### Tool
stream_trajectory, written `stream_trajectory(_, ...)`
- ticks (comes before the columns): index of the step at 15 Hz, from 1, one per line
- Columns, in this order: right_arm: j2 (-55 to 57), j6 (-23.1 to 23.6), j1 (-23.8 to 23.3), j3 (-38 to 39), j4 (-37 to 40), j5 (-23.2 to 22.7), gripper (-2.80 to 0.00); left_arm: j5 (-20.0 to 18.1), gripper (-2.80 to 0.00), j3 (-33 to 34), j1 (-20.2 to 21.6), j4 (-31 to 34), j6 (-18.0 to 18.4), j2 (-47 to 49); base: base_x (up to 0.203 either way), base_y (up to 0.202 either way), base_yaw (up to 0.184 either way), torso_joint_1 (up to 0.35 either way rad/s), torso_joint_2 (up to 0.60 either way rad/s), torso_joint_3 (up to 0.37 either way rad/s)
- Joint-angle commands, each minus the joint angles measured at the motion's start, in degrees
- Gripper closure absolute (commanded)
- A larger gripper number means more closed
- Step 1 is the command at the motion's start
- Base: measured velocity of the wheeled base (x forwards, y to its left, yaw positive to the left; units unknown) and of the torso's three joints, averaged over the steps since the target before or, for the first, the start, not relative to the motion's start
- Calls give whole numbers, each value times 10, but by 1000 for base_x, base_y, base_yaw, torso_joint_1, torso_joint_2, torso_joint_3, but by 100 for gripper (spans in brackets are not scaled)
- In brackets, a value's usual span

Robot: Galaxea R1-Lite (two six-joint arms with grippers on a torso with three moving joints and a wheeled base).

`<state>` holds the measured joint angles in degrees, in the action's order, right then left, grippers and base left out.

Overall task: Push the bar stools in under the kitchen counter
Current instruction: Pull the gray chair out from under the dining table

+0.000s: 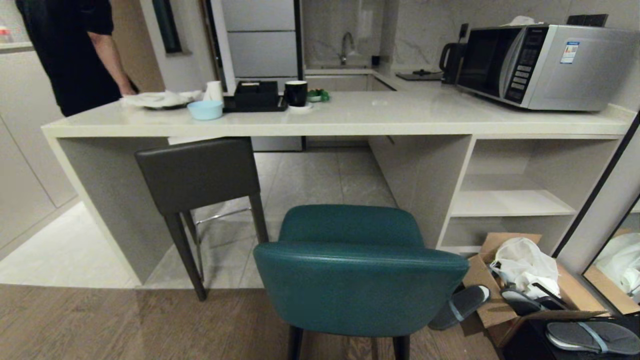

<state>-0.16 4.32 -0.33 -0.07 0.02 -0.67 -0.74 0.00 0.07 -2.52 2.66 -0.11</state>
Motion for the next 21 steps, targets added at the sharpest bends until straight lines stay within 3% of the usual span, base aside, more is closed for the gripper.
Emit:
stream_trajectory(1, 2, -6, 0, 1, 2, 1, 0, 4, 0, 11, 0, -1, -14, 1, 0, 0, 0, 0, 0, 0)
stream_trajectory(4, 2, -2, 0, 2, 2, -1, 0, 3, 0, 11, 0, -1, -16, 0, 0, 0, 0, 0, 0, 0)
stream_trajectory(9, 2, -1, 0, 1, 2, -2, 0, 4, 0, 11, 1, -1, -16, 0, -159, 0, 0, 0, 0, 2)
stream_trajectory(15, 2, -1, 0, 1, 2, -2, 0, 3, 0, 11, 0, -1, -16, 0, 0, 0, 0, 0, 0, 0)
stream_trajectory(21, 2, -2, 0, 1, 2, -2, 0, 3, 0, 11, 0, -1, -16, 0, 3, 153, 1, 6, 5, 4)
